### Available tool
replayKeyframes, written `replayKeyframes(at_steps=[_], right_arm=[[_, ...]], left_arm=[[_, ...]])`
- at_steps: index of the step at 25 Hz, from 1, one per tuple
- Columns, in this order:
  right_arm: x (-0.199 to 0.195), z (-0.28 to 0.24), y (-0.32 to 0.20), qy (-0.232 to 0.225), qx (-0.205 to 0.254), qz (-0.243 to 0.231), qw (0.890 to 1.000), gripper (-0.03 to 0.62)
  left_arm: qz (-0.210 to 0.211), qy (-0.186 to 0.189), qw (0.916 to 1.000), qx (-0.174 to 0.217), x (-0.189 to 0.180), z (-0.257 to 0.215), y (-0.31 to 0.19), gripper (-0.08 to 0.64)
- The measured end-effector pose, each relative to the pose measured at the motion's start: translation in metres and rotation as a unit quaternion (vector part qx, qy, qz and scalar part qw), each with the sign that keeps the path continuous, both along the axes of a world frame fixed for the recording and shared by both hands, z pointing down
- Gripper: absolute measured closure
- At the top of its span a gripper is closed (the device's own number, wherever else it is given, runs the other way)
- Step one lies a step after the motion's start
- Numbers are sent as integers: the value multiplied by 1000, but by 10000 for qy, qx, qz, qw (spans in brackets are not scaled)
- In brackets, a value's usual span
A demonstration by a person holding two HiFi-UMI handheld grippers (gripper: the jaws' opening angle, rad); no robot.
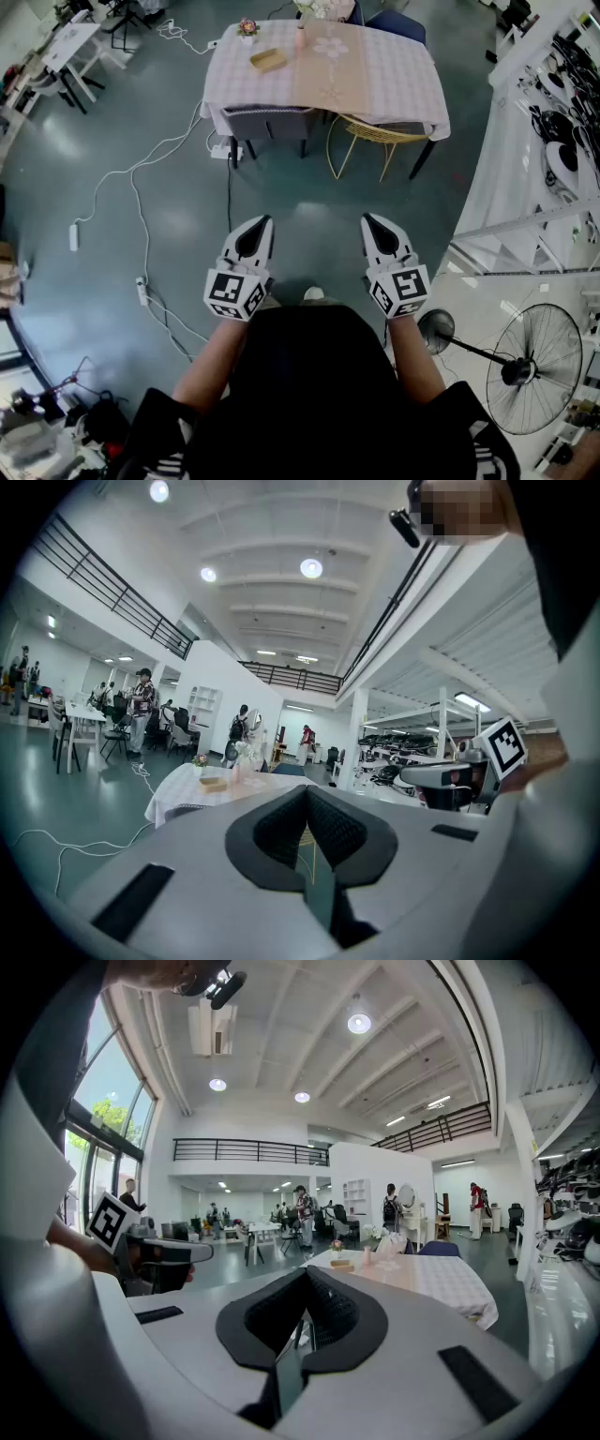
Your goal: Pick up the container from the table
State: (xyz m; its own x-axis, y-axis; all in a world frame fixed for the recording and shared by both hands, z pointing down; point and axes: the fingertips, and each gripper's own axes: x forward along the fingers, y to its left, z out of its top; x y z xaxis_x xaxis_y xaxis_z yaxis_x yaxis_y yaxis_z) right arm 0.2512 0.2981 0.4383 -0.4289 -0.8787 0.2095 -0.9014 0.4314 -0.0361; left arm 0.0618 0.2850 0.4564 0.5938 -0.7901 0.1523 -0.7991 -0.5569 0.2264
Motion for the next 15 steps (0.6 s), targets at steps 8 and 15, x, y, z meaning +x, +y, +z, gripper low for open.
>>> replayKeyframes(at_steps=[8, 15], right_arm=[[-2, 2, 11, -290, -57, -86, 9995, 594], [7, 1, 14, -525, -3, -74, 9986, 592]], left_arm=[[-52, 199, 9996, 180, 5, -9, 11, 555], [-92, 105, 9999, 58, 6, -3, 19, 554]])
